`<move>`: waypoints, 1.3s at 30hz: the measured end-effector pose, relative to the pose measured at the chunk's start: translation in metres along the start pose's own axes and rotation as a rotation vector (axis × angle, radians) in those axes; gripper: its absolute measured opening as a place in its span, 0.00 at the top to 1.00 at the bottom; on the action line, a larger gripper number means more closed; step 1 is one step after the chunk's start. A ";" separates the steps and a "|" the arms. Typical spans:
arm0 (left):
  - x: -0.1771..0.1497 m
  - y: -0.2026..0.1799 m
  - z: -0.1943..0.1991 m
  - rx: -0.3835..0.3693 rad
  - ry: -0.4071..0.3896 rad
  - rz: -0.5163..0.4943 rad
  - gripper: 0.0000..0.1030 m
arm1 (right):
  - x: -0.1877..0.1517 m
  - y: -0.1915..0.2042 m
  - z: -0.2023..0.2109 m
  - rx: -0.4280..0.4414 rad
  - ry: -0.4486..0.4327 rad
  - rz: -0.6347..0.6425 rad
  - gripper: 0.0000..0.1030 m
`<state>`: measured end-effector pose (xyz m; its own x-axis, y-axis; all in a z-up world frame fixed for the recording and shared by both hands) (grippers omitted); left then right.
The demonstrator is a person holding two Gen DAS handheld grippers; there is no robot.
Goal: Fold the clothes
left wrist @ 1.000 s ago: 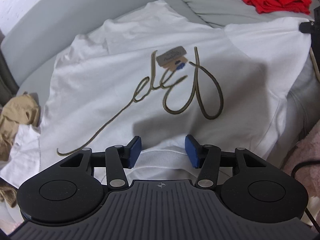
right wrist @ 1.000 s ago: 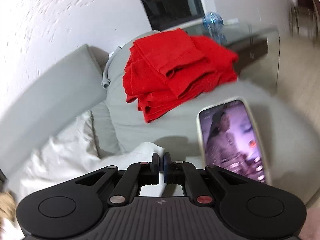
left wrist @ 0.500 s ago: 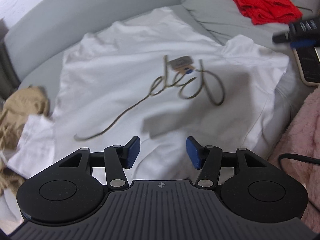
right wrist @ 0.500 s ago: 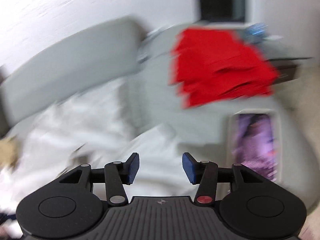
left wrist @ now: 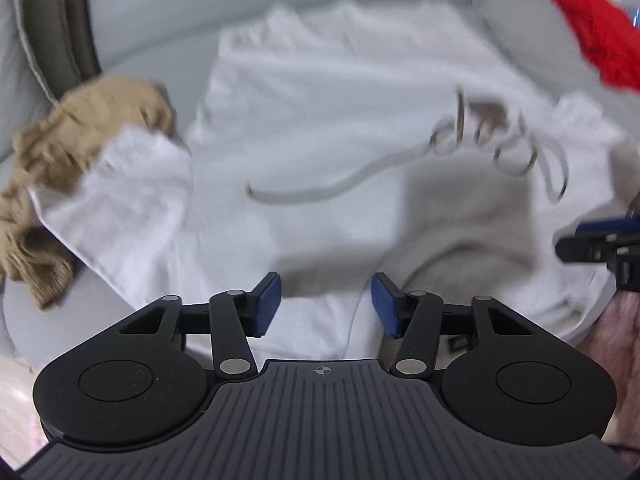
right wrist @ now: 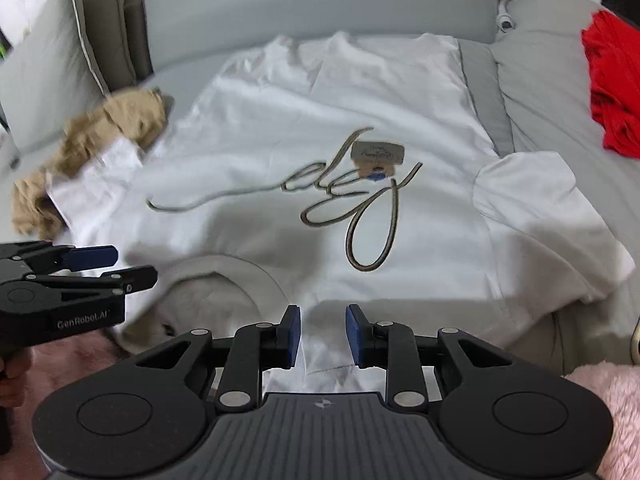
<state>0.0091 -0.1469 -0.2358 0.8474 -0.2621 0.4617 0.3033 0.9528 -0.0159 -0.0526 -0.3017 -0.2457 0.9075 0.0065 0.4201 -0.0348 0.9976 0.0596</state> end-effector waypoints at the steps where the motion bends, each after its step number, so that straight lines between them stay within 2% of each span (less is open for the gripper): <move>1: -0.004 0.001 0.000 -0.005 0.004 0.008 0.47 | -0.003 0.001 0.002 -0.011 0.005 0.013 0.74; 3: -0.006 0.002 0.002 -0.011 0.019 0.010 0.47 | -0.010 0.007 0.006 -0.038 0.043 0.045 0.74; 5: -0.007 0.002 0.004 -0.009 0.021 0.004 0.45 | -0.015 0.007 0.008 -0.034 0.046 0.039 0.74; 9: -0.005 0.000 0.011 -0.007 0.013 0.006 0.43 | -0.018 0.004 0.022 -0.006 -0.003 -0.009 0.74; 15: 0.019 -0.002 0.021 -0.052 -0.002 0.028 0.33 | 0.008 -0.006 0.037 -0.026 -0.071 -0.010 0.73; 20: 0.060 0.006 0.010 -0.060 -0.005 0.062 0.32 | 0.047 -0.033 0.038 -0.034 -0.121 -0.049 0.73; 23: 0.092 0.017 -0.003 -0.061 -0.021 0.076 0.32 | 0.076 -0.054 0.035 -0.043 -0.169 -0.064 0.66; 27: 0.139 0.036 -0.025 -0.037 -0.071 0.098 0.32 | 0.119 -0.083 0.024 -0.082 -0.247 -0.040 0.65; 30: 0.193 0.062 -0.052 -0.008 -0.119 0.157 0.32 | 0.156 -0.111 0.006 -0.114 -0.285 -0.041 0.64; 31: 0.206 0.068 -0.060 -0.005 -0.128 0.172 0.32 | 0.177 -0.130 -0.007 -0.127 -0.306 -0.063 0.62; 33: 0.234 0.079 -0.077 0.007 -0.145 0.199 0.32 | 0.197 -0.149 -0.022 -0.137 -0.319 -0.095 0.58; 37: 0.301 0.102 -0.129 0.040 -0.178 0.225 0.32 | 0.247 -0.203 -0.072 -0.157 -0.339 -0.206 0.58; 39: 0.322 0.108 -0.149 0.047 -0.181 0.229 0.32 | 0.263 -0.221 -0.088 -0.171 -0.351 -0.242 0.58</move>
<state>0.3794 -0.1512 -0.2208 0.7985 -0.0122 0.6018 0.0893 0.9911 -0.0984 0.2302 -0.5140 -0.2284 0.6834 -0.2221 0.6955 0.2568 0.9649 0.0558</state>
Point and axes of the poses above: each gripper's, at about its wrist camera, not at the fingertips, and z roughly against the way its jaws point, y to its left, x to its top, the point moved 5 cm from there along -z, roughly the way its jaws point, and after that the axes turned 9 degrees about z, right-handed, at the moved point
